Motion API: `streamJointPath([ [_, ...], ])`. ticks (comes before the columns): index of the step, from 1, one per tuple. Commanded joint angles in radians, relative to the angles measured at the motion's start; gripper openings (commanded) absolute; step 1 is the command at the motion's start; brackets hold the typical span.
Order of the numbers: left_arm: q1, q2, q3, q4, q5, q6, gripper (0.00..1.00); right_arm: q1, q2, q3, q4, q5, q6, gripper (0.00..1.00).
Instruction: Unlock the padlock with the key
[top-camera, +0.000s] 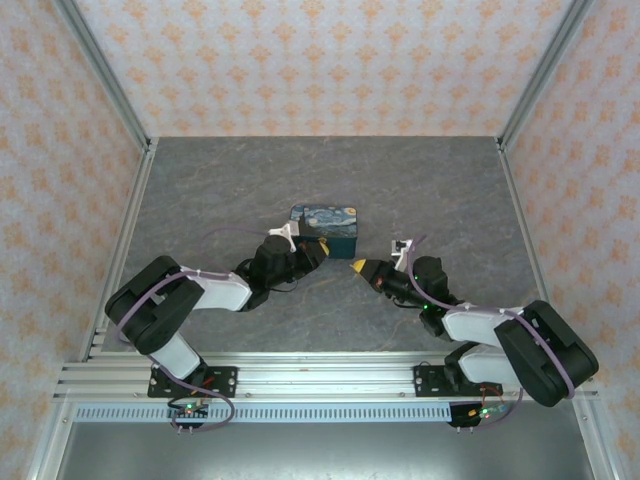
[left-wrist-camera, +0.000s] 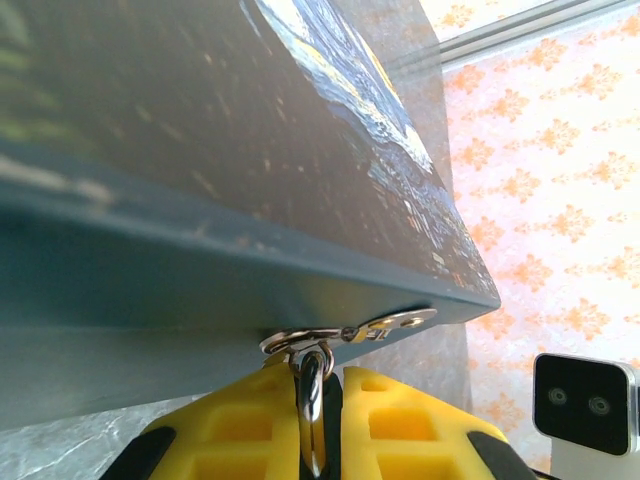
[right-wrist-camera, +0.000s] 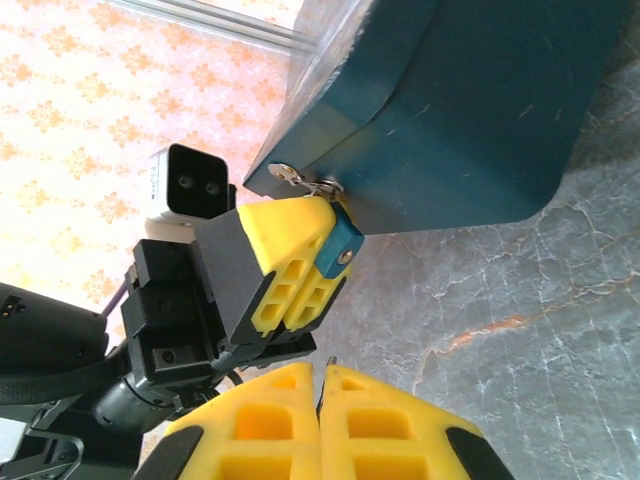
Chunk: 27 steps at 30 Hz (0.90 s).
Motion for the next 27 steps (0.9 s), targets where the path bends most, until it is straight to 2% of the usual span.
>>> streamJointPath([
  [1,0.004,0.024,0.015,0.156,0.019,-0.072,0.0,0.01,0.003,-0.005,0.081,0.023,0.011,0.0],
  [10,-0.005,0.038,0.003,0.269,-0.04,-0.235,0.0,0.012,0.011,0.003,0.077,0.117,0.057,0.0],
  [20,-0.033,0.002,-0.003,0.252,-0.127,-0.347,0.0,0.015,0.019,0.055,0.056,0.162,0.078,0.0],
  [27,-0.052,-0.024,0.008,0.217,-0.156,-0.365,0.0,0.041,0.096,0.122,0.074,0.156,0.083,0.0],
])
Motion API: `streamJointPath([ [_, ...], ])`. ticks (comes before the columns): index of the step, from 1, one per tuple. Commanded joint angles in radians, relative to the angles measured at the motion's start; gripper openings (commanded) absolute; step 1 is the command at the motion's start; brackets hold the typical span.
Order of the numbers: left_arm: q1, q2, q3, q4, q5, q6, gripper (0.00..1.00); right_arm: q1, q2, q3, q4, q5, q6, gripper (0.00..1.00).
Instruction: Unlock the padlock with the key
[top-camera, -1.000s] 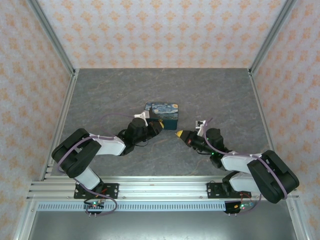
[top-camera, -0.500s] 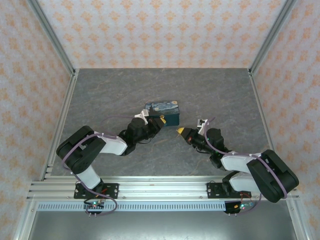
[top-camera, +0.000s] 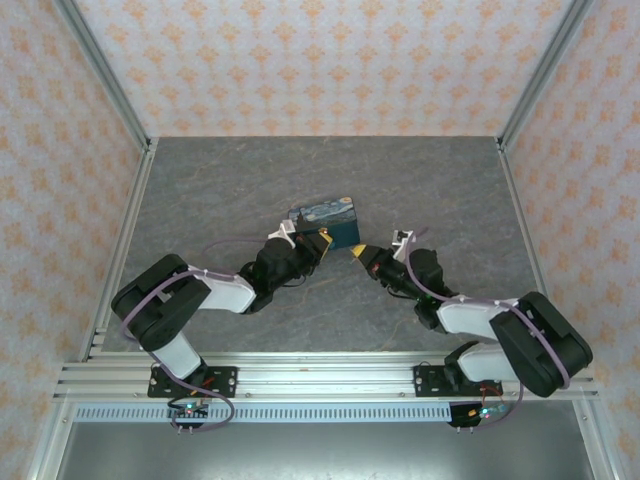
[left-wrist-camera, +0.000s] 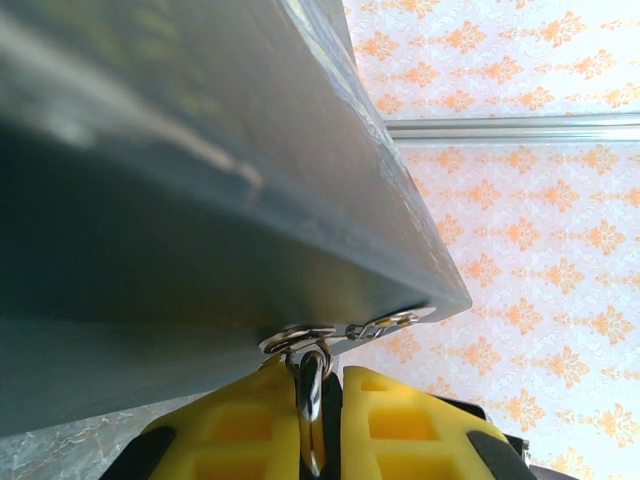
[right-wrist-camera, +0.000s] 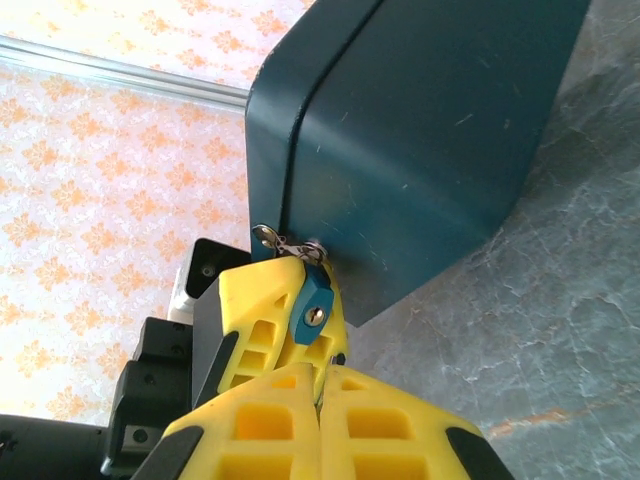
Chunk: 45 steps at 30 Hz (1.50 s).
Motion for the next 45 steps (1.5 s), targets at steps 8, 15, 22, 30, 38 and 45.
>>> streamJointPath([
  [8,-0.018,-0.076,0.012,-0.006,-0.059,-0.042,0.0,0.037,0.14,0.073,0.15,0.023,0.039,0.0],
  [15,-0.02,-0.082,0.017,-0.024,-0.073,-0.042,0.0,0.057,0.149,0.089,0.149,0.038,0.038,0.0],
  [22,-0.025,-0.079,0.021,-0.03,-0.078,-0.042,0.0,0.069,0.157,0.105,0.148,0.047,0.039,0.0],
  [30,-0.026,-0.08,0.023,-0.034,-0.082,-0.043,0.0,0.076,0.179,0.123,0.151,0.049,0.042,0.0],
  [38,-0.027,-0.085,0.028,-0.041,-0.09,-0.046,0.0,0.086,0.202,0.121,0.169,0.056,0.045,0.0],
  [45,-0.028,-0.089,0.031,-0.051,-0.085,-0.039,0.0,0.087,0.205,0.124,0.173,0.062,0.046,0.0],
])
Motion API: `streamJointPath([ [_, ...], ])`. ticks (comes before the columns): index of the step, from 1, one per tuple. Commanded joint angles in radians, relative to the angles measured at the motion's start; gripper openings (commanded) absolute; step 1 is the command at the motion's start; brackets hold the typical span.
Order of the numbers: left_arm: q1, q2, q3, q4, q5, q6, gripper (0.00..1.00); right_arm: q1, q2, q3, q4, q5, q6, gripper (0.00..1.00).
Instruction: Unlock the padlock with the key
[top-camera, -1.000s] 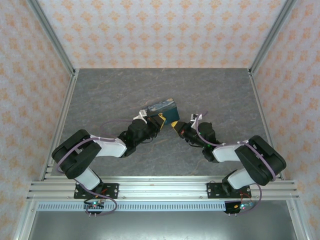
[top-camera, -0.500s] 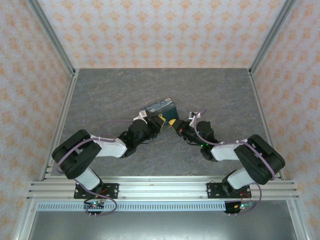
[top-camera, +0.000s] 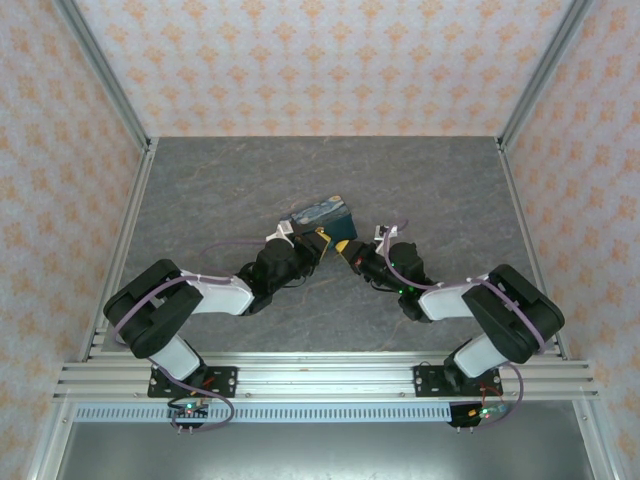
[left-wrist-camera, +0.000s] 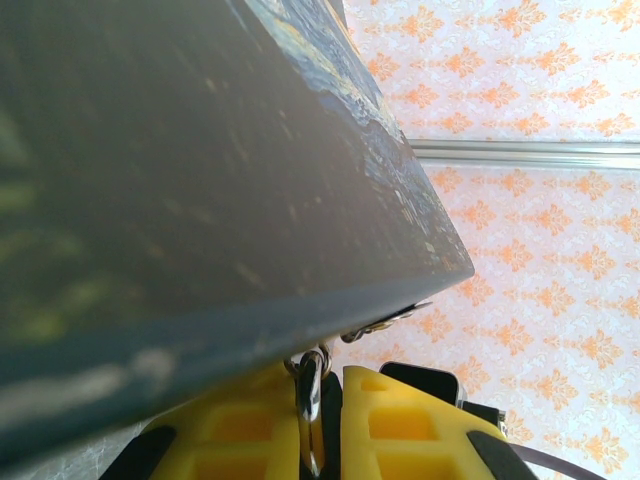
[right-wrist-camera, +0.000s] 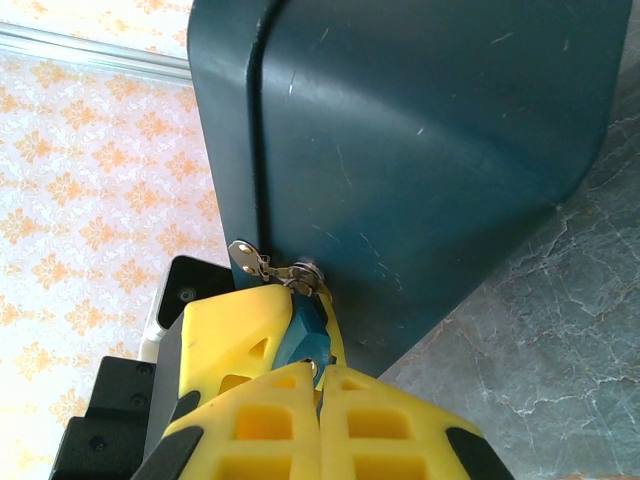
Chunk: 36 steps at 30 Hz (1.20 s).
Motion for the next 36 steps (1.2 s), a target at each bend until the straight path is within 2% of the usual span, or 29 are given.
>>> streamJointPath([
  [1,-0.01,-0.041,0.029,0.013,-0.027,0.003,0.0,0.007,0.004,0.023,0.066,0.016,0.002,0.0],
  [24,-0.018,-0.039,0.045,-0.021,-0.048,0.016,0.0,0.014,0.005,0.054,0.033,0.003,0.001,0.0],
  [36,-0.019,-0.079,0.051,-0.076,-0.067,0.023,0.0,0.017,-0.01,-0.005,0.041,0.014,0.004,0.0],
])
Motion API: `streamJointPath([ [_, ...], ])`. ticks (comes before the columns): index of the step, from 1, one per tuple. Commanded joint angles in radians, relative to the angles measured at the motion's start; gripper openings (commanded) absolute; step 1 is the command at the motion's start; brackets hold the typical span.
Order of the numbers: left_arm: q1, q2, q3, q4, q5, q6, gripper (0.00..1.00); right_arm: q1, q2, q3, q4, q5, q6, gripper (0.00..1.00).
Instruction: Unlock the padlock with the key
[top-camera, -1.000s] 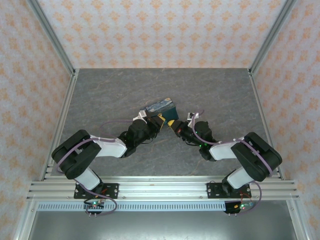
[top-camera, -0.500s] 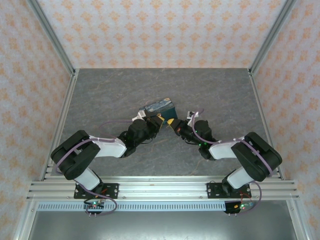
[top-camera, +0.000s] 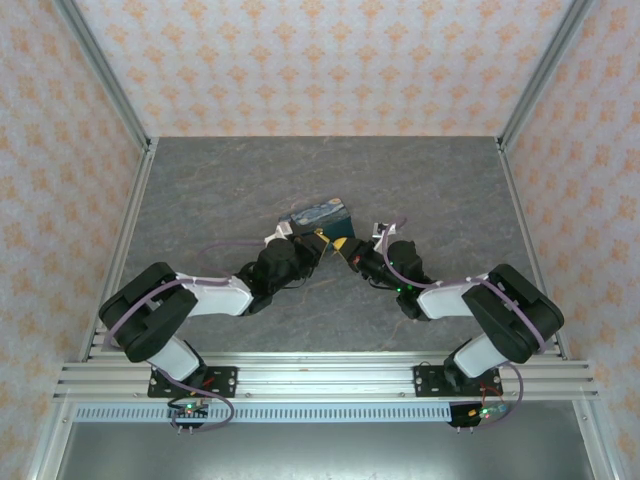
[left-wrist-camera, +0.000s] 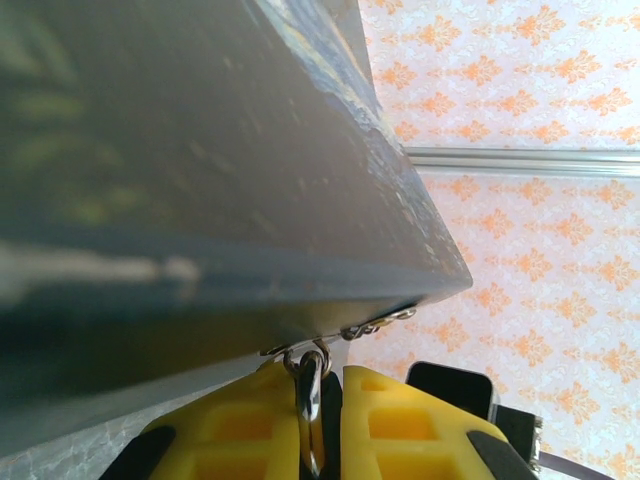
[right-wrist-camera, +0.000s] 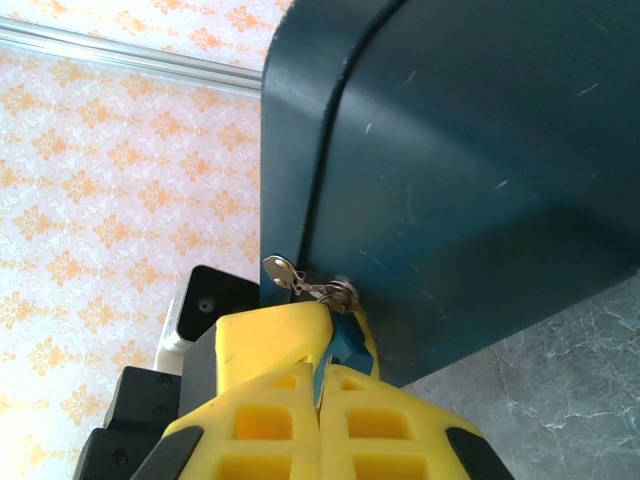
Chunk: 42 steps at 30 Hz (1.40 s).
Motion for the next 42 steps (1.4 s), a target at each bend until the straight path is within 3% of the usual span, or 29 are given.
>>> streamJointPath([
  [1,-0.006,-0.043,0.039,0.011,-0.031,0.022,0.0,0.007,-0.017,-0.031,0.033,0.009,0.004,0.0],
  [33,-0.006,-0.034,0.035,0.015,-0.027,0.019,0.0,0.028,0.015,0.029,-0.008,0.025,-0.012,0.0],
  [42,-0.008,-0.011,0.029,0.096,-0.005,-0.074,0.0,0.027,0.042,0.03,0.017,0.037,-0.017,0.0],
])
